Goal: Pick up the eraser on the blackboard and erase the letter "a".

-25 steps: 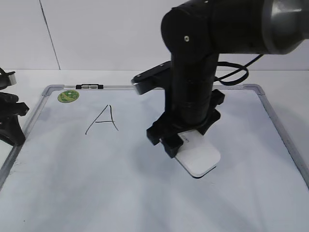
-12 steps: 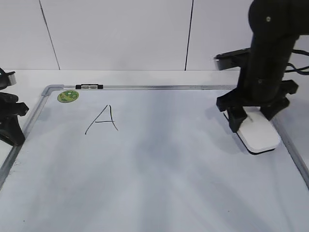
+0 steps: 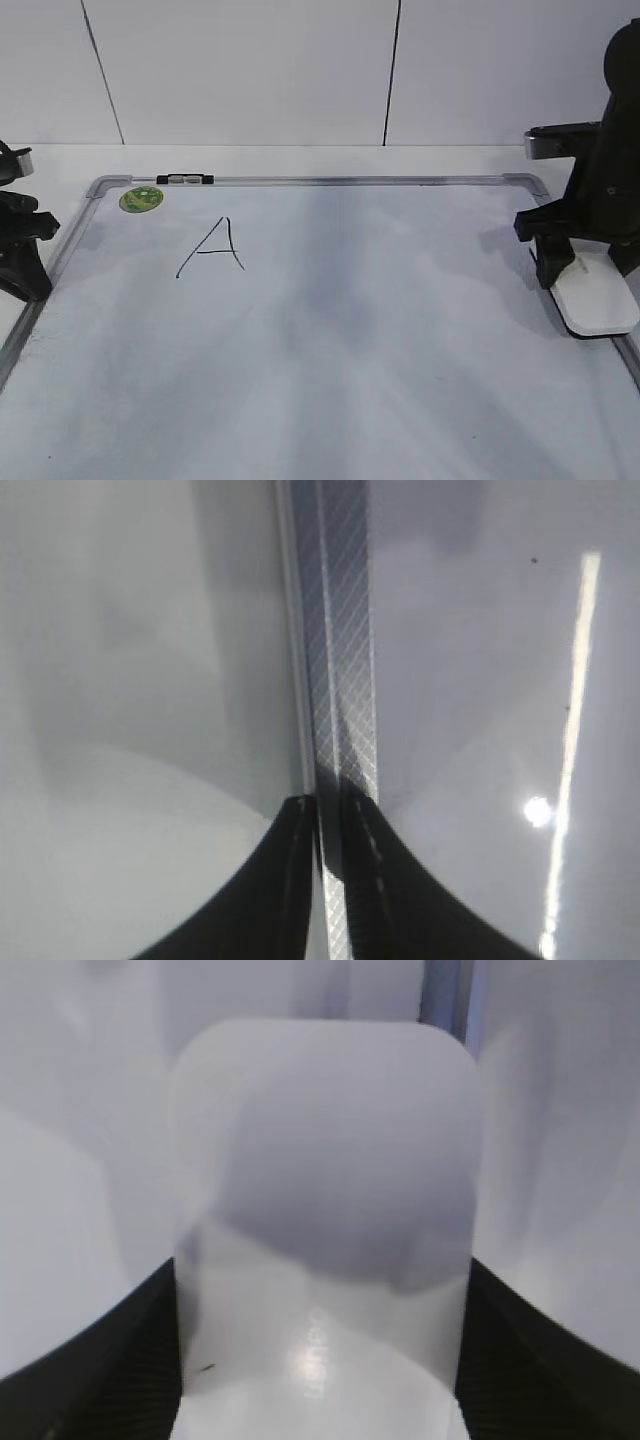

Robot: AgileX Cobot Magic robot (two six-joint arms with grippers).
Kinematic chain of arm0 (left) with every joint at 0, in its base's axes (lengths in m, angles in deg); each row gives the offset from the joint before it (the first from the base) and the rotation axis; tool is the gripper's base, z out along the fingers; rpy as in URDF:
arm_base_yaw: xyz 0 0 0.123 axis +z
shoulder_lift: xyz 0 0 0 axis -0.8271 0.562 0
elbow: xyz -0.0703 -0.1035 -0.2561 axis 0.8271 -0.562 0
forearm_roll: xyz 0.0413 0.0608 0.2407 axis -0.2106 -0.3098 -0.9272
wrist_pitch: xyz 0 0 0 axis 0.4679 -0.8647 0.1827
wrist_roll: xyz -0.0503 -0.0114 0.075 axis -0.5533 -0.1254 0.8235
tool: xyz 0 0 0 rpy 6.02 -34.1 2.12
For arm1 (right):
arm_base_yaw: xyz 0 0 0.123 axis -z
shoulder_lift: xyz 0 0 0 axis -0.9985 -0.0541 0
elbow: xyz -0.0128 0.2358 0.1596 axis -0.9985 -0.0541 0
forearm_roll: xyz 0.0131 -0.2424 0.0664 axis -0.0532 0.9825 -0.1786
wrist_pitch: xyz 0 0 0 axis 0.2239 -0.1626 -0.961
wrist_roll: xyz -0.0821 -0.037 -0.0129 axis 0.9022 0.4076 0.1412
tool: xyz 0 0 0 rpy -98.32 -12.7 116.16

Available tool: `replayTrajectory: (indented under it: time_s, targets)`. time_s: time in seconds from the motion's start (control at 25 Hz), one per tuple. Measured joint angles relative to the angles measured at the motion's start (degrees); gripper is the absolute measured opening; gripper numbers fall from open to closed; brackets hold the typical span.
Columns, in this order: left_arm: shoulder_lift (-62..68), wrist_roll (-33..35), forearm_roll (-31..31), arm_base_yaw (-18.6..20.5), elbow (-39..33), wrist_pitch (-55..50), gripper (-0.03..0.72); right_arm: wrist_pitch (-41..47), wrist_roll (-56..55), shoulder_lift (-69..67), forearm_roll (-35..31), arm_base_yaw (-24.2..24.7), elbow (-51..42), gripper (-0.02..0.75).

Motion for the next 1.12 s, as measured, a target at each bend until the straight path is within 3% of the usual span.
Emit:
replayTrajectory:
  time_s: [0.68, 1.12]
  targets:
    - [0.0, 0.0, 0.0, 0.0, 0.0, 0.0, 0.07, -3.98, -0.47, -2.49, 0.1, 1.07, -0.12, 0.572]
    - [0.0, 0.0, 0.1, 0.0, 0.0, 0.0, 0.07, -1.78, -0.47, -2.78, 0.62, 1.07, -0.12, 0.572]
